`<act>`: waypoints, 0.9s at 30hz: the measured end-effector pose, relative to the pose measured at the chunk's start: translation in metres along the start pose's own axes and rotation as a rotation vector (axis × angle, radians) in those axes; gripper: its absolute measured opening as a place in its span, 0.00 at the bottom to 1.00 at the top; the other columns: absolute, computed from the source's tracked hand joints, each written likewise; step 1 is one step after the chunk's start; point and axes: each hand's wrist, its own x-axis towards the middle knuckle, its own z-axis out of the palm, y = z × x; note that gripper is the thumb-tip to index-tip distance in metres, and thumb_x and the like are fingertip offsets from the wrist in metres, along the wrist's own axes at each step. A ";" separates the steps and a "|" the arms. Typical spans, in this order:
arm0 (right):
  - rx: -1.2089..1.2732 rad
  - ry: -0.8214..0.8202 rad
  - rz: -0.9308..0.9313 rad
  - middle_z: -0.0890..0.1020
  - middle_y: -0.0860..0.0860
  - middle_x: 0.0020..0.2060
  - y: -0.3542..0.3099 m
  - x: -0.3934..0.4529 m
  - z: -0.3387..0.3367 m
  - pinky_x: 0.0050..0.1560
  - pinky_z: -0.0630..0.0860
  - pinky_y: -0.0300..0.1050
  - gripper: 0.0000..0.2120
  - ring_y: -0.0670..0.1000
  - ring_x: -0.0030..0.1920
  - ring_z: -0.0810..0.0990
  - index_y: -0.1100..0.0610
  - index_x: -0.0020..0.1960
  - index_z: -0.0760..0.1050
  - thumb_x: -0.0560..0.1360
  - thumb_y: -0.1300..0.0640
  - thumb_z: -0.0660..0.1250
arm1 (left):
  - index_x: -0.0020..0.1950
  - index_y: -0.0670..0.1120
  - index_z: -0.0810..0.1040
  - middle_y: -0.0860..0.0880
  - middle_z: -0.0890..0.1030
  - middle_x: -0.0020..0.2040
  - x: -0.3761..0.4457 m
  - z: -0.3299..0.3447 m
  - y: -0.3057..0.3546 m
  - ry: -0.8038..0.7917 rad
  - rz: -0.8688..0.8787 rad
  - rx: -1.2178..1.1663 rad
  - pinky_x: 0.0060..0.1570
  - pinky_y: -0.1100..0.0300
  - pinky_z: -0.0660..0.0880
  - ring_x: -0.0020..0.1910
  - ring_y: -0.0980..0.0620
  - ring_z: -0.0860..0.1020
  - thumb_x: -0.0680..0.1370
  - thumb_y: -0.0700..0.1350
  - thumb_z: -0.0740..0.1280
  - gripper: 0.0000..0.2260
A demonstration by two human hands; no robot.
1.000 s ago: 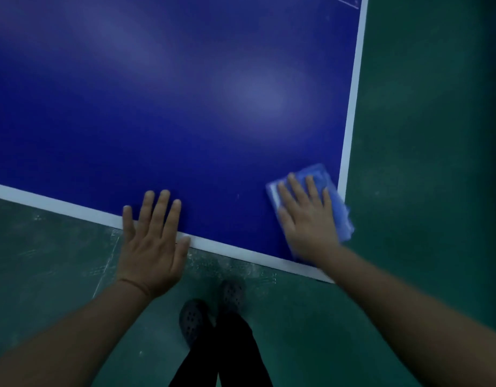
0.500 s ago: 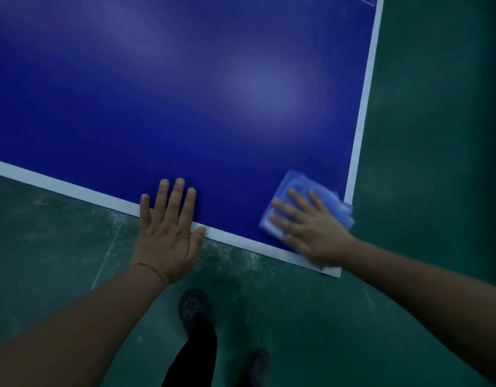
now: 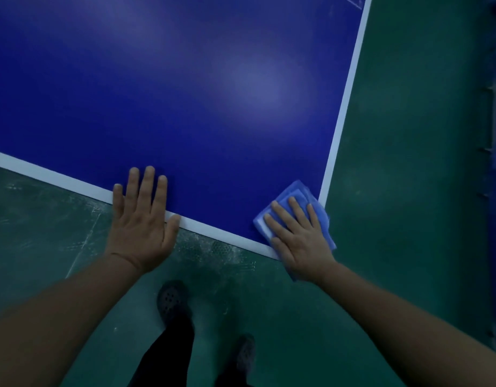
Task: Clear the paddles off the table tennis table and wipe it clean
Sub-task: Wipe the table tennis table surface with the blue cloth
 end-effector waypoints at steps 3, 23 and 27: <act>0.008 -0.004 0.149 0.44 0.43 0.80 0.028 0.036 -0.014 0.77 0.33 0.57 0.26 0.52 0.79 0.34 0.40 0.79 0.42 0.82 0.38 0.35 | 0.81 0.39 0.49 0.40 0.45 0.82 -0.001 0.001 0.005 0.030 -0.036 -0.044 0.77 0.43 0.37 0.80 0.41 0.41 0.81 0.58 0.48 0.34; -0.122 0.075 -0.635 0.58 0.49 0.80 -0.023 0.209 -0.072 0.75 0.48 0.69 0.26 0.60 0.80 0.51 0.47 0.79 0.58 0.83 0.43 0.46 | 0.80 0.39 0.38 0.46 0.34 0.79 0.015 0.021 0.118 0.317 -1.019 -0.465 0.77 0.55 0.36 0.79 0.51 0.33 0.81 0.55 0.46 0.33; -0.210 0.026 -0.953 0.59 0.48 0.79 -0.001 0.241 -0.082 0.75 0.49 0.68 0.25 0.59 0.80 0.52 0.46 0.79 0.57 0.84 0.43 0.47 | 0.79 0.44 0.34 0.50 0.32 0.78 0.045 0.023 0.156 0.439 -1.287 -0.619 0.78 0.53 0.39 0.78 0.56 0.34 0.80 0.56 0.45 0.33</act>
